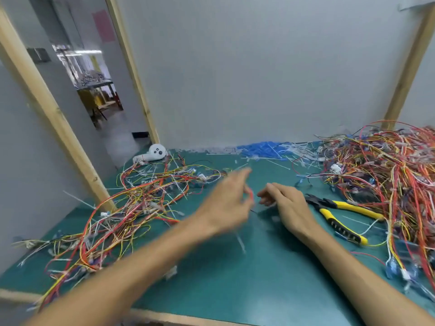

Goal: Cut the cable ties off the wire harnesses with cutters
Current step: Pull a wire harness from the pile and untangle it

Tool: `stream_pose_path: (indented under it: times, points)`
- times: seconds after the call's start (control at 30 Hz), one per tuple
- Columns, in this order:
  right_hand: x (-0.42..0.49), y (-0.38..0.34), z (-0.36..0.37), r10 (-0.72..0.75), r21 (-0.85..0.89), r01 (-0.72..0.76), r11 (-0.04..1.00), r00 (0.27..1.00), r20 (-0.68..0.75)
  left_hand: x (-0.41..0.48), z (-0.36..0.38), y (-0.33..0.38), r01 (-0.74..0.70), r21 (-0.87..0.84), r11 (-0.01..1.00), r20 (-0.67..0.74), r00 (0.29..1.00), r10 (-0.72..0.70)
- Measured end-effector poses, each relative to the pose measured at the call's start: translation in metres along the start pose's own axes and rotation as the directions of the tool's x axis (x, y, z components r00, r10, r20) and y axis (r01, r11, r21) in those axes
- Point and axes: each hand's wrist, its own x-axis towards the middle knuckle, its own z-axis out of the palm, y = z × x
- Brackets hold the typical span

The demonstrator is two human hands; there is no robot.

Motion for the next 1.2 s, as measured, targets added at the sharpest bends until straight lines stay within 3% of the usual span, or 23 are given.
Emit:
stream_pose_path:
  times: [0.07, 0.1, 0.17, 0.27, 0.33, 0.4, 0.47, 0.53, 0.63, 0.73, 0.87, 1.0, 1.1, 1.2]
  points:
    - [-0.002, -0.003, 0.002, 0.017, -0.004, -0.016, 1.0, 0.997, 0.071, -0.024, 0.046, 0.008, -0.034, -0.062, 0.998, 0.148, 0.988, 0.043]
    - [-0.002, -0.003, 0.002, 0.027, -0.019, -0.025, 1.0, 0.994, 0.106, -0.029, 0.059, 0.01, -0.049, -0.044, 0.998, 0.151, 0.987, 0.055]
    - [0.0, -0.002, 0.002, 0.039, -0.077, -0.028, 0.997, 0.99, 0.138, -0.032, 0.063, 0.012, -0.049, -0.035, 0.998, 0.135, 0.989, 0.053]
    - [0.006, 0.0, 0.003, 0.046, -0.25, -0.005, 0.968, 0.986, 0.16, -0.025, 0.04, 0.0, -0.044, -0.25, 0.967, 0.147, 0.986, 0.083]
    - [0.006, 0.001, 0.008, 0.028, -0.368, 0.04, 0.929, 0.984, 0.178, -0.014, 0.015, -0.016, -0.04, -0.35, 0.936, 0.021, 0.999, 0.05]
    - [0.005, 0.004, 0.012, 0.019, -0.441, 0.056, 0.896, 0.986, 0.163, 0.005, -0.004, -0.042, -0.024, -0.219, 0.975, -0.12, 0.993, -0.002]
    - [0.005, 0.007, 0.013, 0.02, -0.411, 0.03, 0.911, 0.993, 0.115, 0.023, -0.009, -0.074, 0.079, 0.216, 0.973, -0.052, 0.996, -0.069]
    - [0.006, 0.01, 0.012, 0.009, -0.353, 0.0, 0.936, 1.0, 0.025, 0.03, -0.003, -0.1, 0.177, 0.422, 0.889, 0.014, 0.979, -0.202]
    - [0.007, 0.012, 0.012, -0.028, -0.352, -0.016, 0.936, 0.992, -0.121, 0.031, 0.0, -0.12, 0.191, 0.449, 0.873, -0.165, 0.978, -0.129]
    - [0.006, 0.011, 0.012, 0.002, -0.374, -0.081, 0.924, 0.978, -0.207, 0.03, -0.013, -0.132, 0.234, 0.409, 0.882, -0.395, 0.917, -0.06]
    - [0.001, 0.005, 0.013, -0.019, -0.39, -0.11, 0.914, 0.95, -0.312, 0.026, -0.024, -0.136, 0.334, 0.243, 0.911, -0.47, 0.862, -0.191]
    - [0.0, 0.001, 0.013, -0.035, -0.37, -0.086, 0.925, 0.95, -0.309, 0.024, -0.037, -0.129, 0.337, 0.12, 0.934, -0.573, 0.792, -0.212]
    - [0.002, 0.003, 0.013, -0.045, -0.371, -0.071, 0.926, 0.955, -0.295, 0.022, -0.042, -0.126, 0.197, 0.047, 0.979, -0.513, 0.846, -0.146]
    - [0.007, 0.005, 0.006, 0.097, -0.2, -0.175, 0.964, 0.932, -0.348, 0.025, -0.042, -0.125, 0.137, 0.281, 0.95, -0.251, 0.966, -0.065]
